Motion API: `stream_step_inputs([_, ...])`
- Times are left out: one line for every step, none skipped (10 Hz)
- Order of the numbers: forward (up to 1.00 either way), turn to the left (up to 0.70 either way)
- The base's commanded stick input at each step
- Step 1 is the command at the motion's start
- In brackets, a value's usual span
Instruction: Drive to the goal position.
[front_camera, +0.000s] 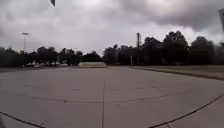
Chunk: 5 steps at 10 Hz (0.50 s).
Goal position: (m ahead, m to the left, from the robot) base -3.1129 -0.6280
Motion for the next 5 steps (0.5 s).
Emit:
stream_step_inputs([0.0,0.84])
stream_step_inputs([0.0,0.85])
stream_step_inputs([0.0,0.85])
stream_step_inputs([0.0,0.85])
stream_step_inputs([0.0,0.91])
